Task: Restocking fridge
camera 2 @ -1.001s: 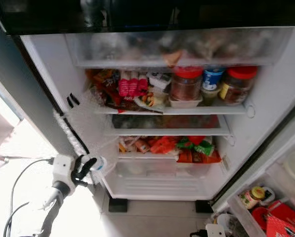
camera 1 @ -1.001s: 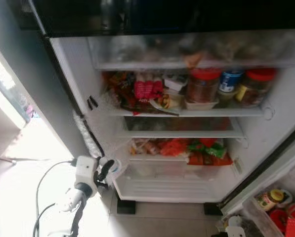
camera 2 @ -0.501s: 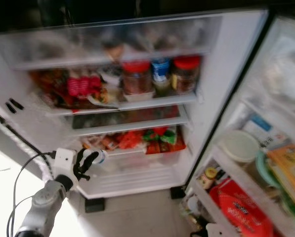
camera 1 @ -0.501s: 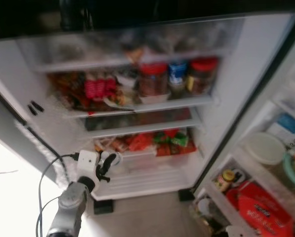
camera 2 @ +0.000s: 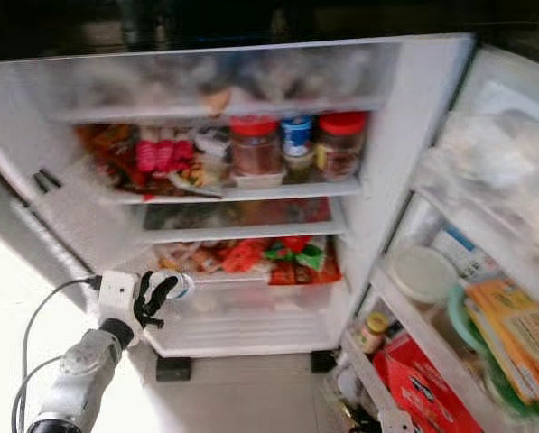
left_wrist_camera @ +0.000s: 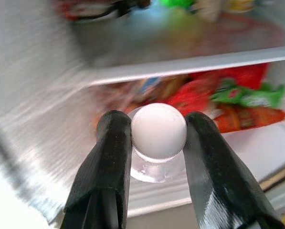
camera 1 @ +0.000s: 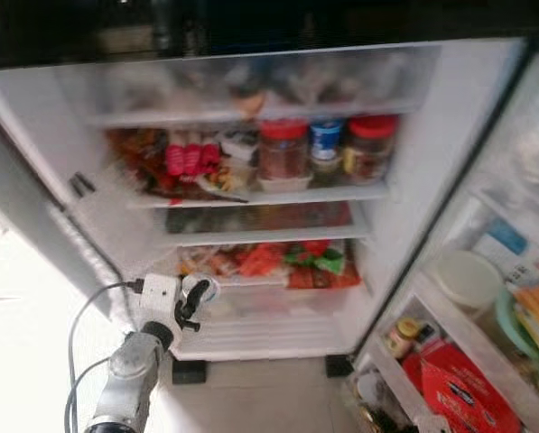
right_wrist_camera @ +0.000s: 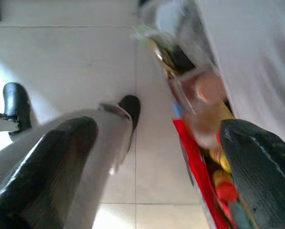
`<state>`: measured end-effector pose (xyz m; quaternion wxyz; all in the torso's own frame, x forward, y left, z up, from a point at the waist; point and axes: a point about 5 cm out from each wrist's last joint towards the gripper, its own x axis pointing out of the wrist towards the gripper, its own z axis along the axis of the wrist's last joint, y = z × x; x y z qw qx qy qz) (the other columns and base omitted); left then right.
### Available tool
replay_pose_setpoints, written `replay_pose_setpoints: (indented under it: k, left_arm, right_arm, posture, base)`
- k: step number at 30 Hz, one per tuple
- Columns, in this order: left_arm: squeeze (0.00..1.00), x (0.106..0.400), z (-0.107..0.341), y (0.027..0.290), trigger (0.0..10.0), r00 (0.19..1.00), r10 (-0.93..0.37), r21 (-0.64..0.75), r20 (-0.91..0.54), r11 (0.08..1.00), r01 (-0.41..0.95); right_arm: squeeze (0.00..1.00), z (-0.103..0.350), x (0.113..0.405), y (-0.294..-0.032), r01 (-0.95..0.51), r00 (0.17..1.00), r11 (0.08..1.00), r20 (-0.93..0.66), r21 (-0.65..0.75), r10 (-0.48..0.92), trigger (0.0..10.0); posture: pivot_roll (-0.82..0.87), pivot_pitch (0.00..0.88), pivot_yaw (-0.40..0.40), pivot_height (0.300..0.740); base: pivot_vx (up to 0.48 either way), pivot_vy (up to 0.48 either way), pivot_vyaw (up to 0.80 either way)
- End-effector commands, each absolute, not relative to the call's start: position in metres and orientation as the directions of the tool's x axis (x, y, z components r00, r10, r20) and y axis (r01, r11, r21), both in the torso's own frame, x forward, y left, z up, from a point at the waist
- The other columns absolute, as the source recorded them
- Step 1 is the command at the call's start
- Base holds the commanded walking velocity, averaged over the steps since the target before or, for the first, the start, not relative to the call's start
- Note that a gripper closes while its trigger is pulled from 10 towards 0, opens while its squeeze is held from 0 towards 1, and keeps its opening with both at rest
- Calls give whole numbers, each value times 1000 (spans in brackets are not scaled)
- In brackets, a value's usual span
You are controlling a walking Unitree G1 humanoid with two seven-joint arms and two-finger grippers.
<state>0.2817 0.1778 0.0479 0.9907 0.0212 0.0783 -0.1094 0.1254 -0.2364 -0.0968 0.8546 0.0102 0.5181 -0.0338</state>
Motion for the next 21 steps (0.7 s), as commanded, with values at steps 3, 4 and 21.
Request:
replay_pose_setpoints:
  k: [3,4,21]
  left_arm:
    - [0,282,46,180,10000,964,-206,36,-167,976,215]
    - [0,282,46,180,10000,964,-207,37,-167,976,216]
    - [0,288,50,177,10000,964,-217,38,-154,973,226]
  right_arm:
    - [0,-98,123,-234,70,457,998,-889,-3,-35,10000]
    - [0,-98,123,-234,78,459,997,-888,1,-35,10000]
    - [0,-98,123,-233,77,460,997,-887,-1,-36,10000]
  posture:
    - [-33,53,40,740]
    - [-33,53,40,740]
    - [-30,48,44,740]
  base:
    - [0,0,592]
    - [0,0,0]
    - [0,0,0]
